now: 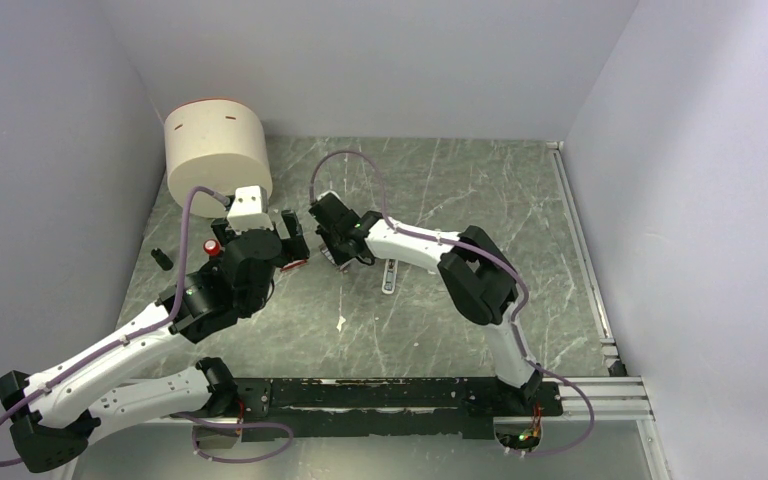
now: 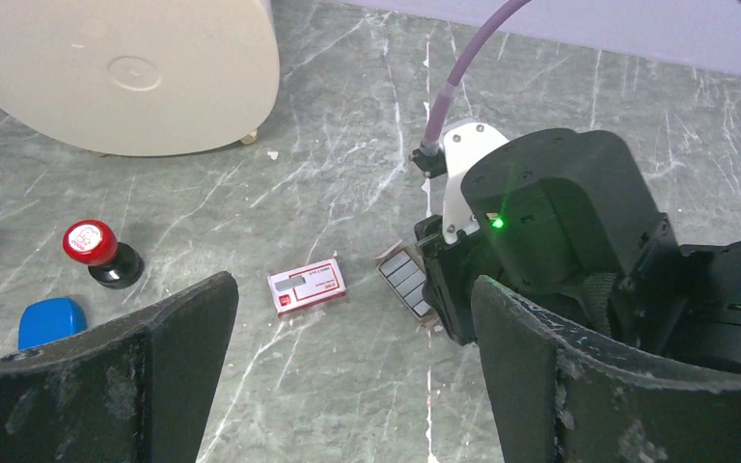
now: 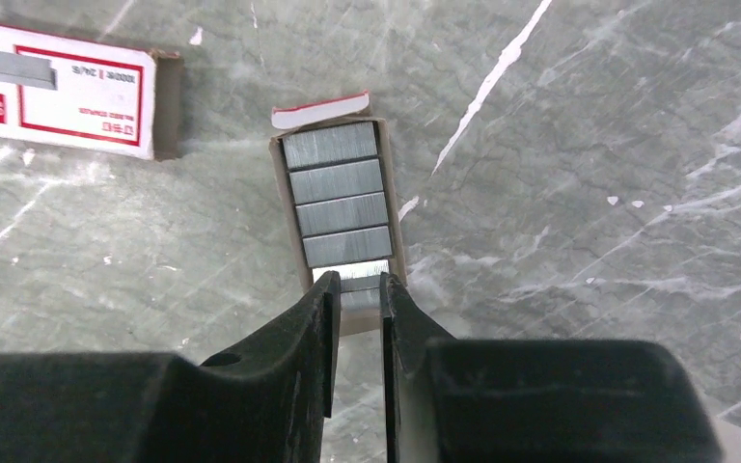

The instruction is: Load the staples into the stapler

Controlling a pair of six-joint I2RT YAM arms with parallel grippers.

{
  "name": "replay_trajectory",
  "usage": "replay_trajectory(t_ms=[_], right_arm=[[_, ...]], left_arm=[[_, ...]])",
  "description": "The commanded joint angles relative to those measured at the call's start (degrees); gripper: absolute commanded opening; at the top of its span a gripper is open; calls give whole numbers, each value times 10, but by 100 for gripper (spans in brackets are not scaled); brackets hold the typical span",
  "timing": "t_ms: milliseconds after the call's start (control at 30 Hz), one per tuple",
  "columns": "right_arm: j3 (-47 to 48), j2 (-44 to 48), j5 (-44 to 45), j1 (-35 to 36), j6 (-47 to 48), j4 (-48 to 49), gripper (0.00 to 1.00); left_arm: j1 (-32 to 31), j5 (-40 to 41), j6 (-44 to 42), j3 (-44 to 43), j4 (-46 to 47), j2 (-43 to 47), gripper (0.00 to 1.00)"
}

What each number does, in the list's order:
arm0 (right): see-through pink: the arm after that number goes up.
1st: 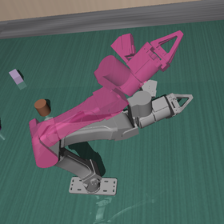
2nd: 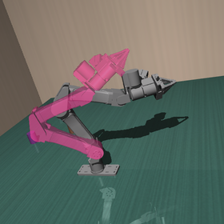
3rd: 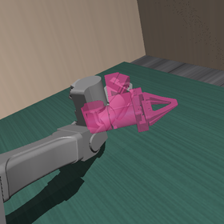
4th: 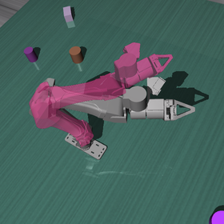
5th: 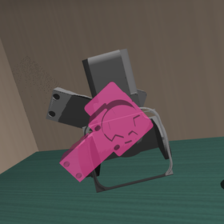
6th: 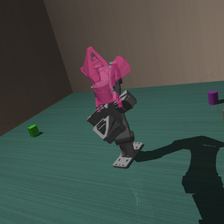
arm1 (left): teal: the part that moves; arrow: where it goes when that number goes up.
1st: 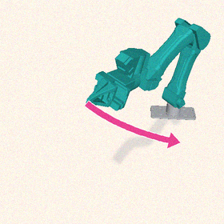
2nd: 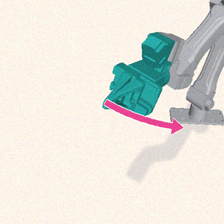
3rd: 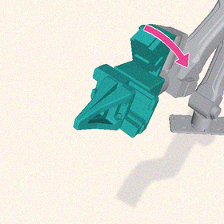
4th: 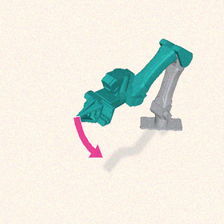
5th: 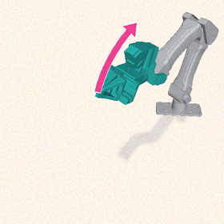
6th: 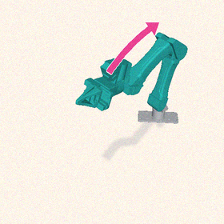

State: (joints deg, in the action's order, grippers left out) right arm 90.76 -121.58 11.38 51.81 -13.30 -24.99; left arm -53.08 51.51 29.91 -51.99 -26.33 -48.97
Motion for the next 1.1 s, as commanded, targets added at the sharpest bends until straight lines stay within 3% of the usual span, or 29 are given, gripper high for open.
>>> replay_trajectory(t_ms=[0, 633, 1067], right_arm=[[8, 38, 8, -1, -6, -8, 22], [-79, 84, -93, 3, 38, -121, 23], [-76, 56, -96, 28, 69, -132, 24]], left_arm=[[2, 21, 9, 1, -1, 7, 95], [2, 18, 9, 2, 3, 11, 95], [2, 18, 8, 1, 1, 12, 95]])
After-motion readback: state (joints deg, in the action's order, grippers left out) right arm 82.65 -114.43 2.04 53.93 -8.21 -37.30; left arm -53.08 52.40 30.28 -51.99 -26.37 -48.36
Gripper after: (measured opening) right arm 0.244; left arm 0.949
